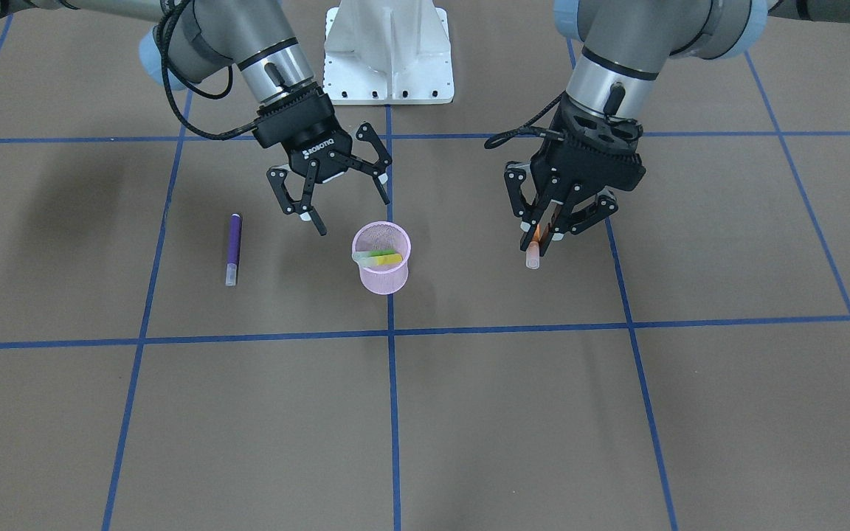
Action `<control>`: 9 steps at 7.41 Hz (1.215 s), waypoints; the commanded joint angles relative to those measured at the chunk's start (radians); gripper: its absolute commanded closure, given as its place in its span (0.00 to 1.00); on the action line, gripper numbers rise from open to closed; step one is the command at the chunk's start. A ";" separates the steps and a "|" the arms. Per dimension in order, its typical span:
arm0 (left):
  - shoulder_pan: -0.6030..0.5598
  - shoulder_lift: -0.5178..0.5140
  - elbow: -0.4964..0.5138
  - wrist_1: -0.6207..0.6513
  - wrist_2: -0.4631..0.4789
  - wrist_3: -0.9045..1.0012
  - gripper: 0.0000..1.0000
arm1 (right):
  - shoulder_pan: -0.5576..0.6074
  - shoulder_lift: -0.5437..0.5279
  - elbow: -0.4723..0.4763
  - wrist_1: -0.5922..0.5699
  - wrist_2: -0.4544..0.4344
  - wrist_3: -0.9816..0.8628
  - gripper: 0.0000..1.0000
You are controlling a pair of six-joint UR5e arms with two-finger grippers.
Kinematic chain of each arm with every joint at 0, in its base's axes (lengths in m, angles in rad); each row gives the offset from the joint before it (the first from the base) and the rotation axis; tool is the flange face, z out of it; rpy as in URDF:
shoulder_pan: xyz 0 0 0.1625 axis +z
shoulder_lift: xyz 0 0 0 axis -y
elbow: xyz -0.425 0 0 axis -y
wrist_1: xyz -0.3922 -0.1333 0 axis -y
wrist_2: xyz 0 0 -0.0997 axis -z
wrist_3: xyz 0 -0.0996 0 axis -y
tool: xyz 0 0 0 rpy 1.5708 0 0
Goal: Collect pens into pen holder
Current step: 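Withdraw the right gripper toward the purple marker while the left holds orange raised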
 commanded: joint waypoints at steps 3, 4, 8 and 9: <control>0.091 0.107 -0.131 -0.167 0.376 -0.212 1.00 | 0.231 -0.013 0.015 -0.464 0.472 0.045 0.00; 0.178 0.111 -0.128 -0.204 0.499 -0.219 1.00 | 0.239 -0.016 -0.004 -0.489 0.479 0.045 0.00; 0.338 0.105 -0.016 -0.447 0.712 -0.268 1.00 | 0.239 -0.024 -0.082 -0.560 0.558 0.021 0.00; 0.348 0.098 0.033 -0.483 0.713 -0.268 1.00 | 0.236 -0.024 -0.112 -0.558 0.558 -0.013 0.00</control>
